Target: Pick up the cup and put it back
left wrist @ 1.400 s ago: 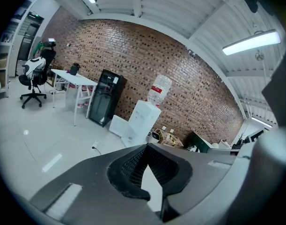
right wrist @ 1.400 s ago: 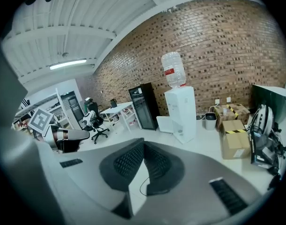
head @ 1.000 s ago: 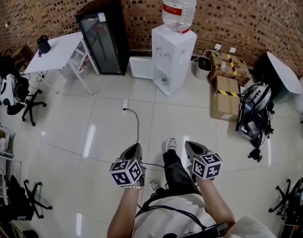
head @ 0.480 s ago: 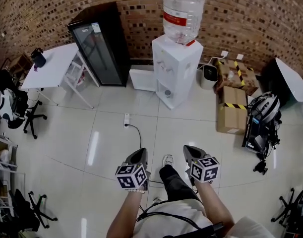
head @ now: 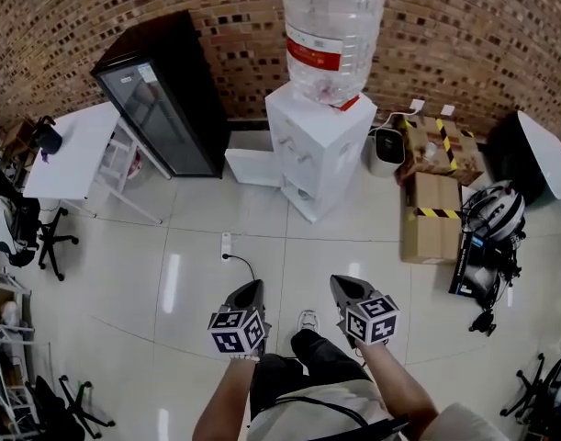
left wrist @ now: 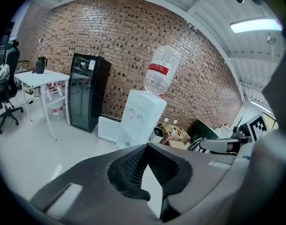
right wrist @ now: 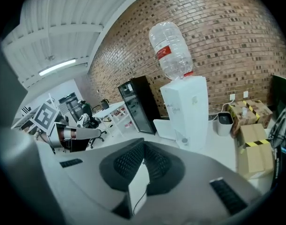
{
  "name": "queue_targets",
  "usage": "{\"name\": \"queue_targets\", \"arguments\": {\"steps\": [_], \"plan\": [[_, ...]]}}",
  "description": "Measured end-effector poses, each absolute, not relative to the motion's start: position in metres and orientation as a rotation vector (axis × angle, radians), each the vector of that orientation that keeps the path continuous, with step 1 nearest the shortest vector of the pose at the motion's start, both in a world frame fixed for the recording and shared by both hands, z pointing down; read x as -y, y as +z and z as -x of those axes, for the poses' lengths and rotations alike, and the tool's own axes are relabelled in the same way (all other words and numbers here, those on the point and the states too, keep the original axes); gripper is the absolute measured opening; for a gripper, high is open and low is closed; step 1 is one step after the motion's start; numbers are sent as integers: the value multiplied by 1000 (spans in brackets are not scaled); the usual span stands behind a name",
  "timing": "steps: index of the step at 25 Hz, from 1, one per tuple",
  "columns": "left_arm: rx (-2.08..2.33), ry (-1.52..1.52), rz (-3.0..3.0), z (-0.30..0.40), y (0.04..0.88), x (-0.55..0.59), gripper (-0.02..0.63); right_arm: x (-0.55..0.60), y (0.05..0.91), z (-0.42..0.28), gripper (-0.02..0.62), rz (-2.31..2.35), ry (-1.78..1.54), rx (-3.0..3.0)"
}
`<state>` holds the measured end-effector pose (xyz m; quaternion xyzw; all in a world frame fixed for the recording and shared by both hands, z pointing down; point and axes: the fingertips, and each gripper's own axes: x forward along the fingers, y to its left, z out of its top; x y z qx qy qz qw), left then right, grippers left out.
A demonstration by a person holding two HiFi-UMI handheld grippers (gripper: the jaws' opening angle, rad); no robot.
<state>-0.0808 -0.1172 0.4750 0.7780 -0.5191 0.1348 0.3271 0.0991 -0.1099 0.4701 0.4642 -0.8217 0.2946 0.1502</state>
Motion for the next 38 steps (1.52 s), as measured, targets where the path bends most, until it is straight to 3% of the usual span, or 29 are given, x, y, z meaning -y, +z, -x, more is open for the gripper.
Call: {"name": "queue_targets", "arguments": {"steps": [17,29,33,38], "plan": [[1287,449,-2081,65,574,233,0,214,565,-102,11,-1371,843,2325],[1104,549,-2283,40,822,400,2,333,766,-120,11,-1453,731,2320],[1019,624,-2341,16,913,445,67,365,823,-128,11,-1453,661,2324],[942,698,-2382,-14,1012,495,252,394,882,-139,11,-1477,593,2325]]}}
